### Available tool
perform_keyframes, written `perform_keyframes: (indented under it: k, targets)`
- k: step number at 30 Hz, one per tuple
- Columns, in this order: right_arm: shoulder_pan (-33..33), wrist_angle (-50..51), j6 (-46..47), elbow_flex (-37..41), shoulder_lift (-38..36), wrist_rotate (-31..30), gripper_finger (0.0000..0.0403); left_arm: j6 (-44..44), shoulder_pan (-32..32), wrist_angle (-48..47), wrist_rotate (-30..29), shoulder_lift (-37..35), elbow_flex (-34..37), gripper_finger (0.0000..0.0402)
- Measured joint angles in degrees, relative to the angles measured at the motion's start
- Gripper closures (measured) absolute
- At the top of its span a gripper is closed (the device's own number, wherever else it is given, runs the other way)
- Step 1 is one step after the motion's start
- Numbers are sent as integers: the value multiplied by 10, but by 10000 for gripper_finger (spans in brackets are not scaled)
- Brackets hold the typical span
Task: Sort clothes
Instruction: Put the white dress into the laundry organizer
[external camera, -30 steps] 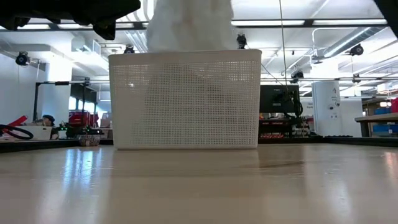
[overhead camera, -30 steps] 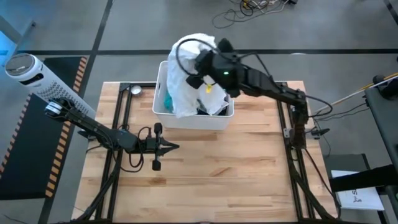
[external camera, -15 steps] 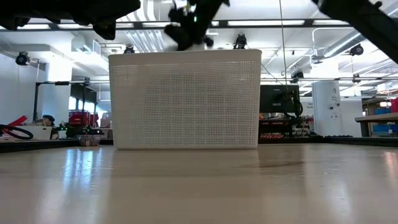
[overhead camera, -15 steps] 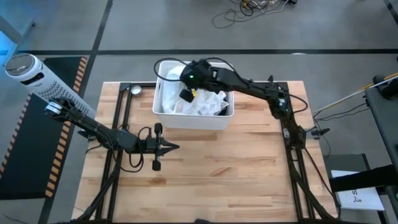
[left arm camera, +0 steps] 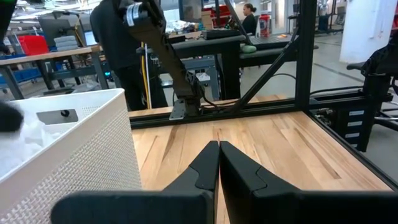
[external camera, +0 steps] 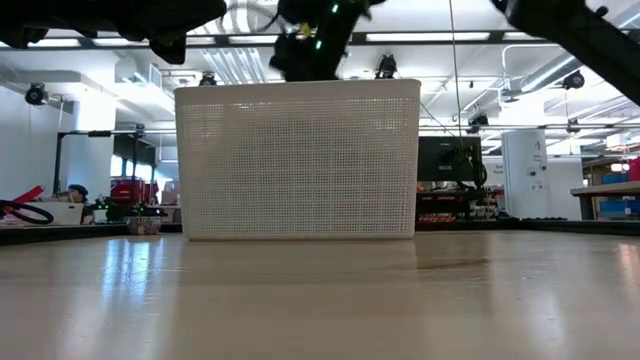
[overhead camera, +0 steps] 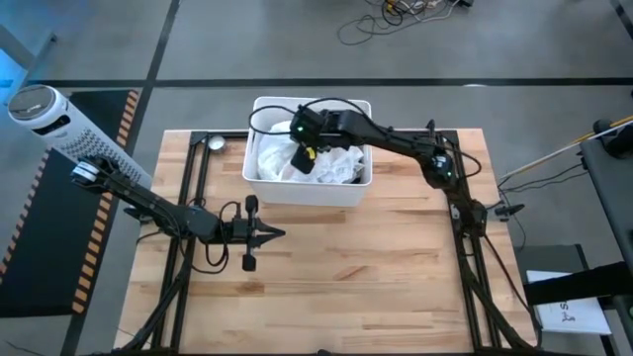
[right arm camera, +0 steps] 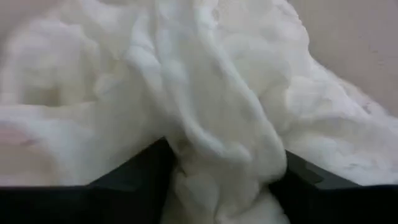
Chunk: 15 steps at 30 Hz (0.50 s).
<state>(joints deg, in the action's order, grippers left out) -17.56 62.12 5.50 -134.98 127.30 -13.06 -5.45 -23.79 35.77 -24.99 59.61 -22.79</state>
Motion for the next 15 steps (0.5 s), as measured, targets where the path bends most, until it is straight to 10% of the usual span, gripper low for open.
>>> perform_keyframes:
  k: [7,15]
  targets:
    - [20,47,-1,0,-65,0,190,0,0,2,0,0,0,402]
    - [73,130,-56,2,-91,-2,371,2,-2,39,5,0,0,402]
